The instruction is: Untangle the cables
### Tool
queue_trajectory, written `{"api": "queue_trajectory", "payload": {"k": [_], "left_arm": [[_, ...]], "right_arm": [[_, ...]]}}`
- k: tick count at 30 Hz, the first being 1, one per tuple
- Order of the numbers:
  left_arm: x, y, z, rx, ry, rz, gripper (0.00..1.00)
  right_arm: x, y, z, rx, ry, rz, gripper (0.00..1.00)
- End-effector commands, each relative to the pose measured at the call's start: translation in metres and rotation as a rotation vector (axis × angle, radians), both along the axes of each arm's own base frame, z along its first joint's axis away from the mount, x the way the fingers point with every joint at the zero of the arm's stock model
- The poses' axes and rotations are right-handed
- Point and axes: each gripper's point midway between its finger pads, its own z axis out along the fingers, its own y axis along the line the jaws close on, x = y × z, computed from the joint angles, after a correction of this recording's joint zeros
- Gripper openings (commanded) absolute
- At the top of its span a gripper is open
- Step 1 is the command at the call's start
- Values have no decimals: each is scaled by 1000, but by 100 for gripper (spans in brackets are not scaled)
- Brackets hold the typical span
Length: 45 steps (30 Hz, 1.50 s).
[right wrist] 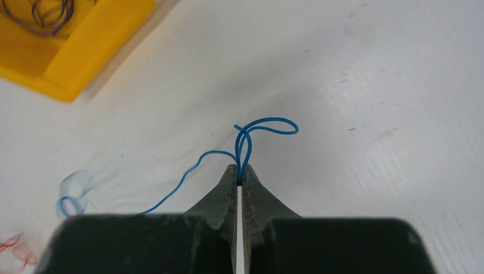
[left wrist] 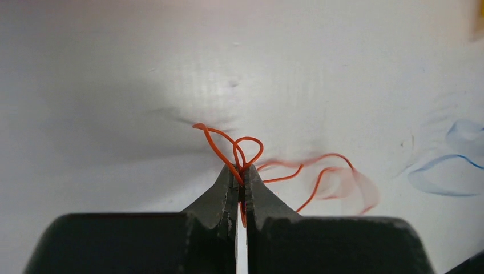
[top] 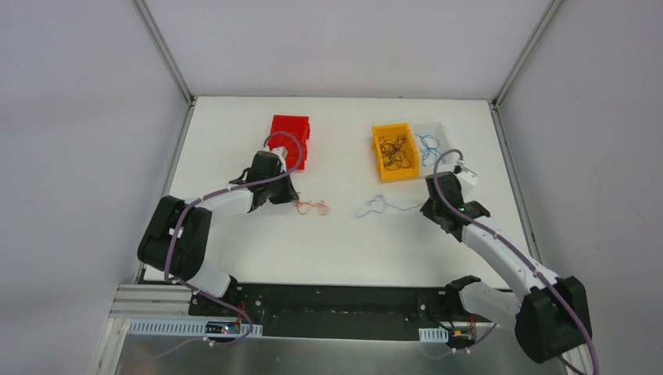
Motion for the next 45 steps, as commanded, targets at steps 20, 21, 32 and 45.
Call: {"api": "queue_trajectory", "payload": {"k": [20,21,32,45], "left_arm": [[9,47,75,-83,-337,269,0],[9,48,75,-82,-340,268,0],[7,48,81,-91,-365,262,0],[7,50,84,-88,-390,261,0]], "right_arm": [[33,-47,118,9,-276,-118,0],[36,-50,130,-5,-293,-125,0],[92,-70,196,-45,-405,-232,0],[166,-89,153,-136,-299,-304,0]]}}
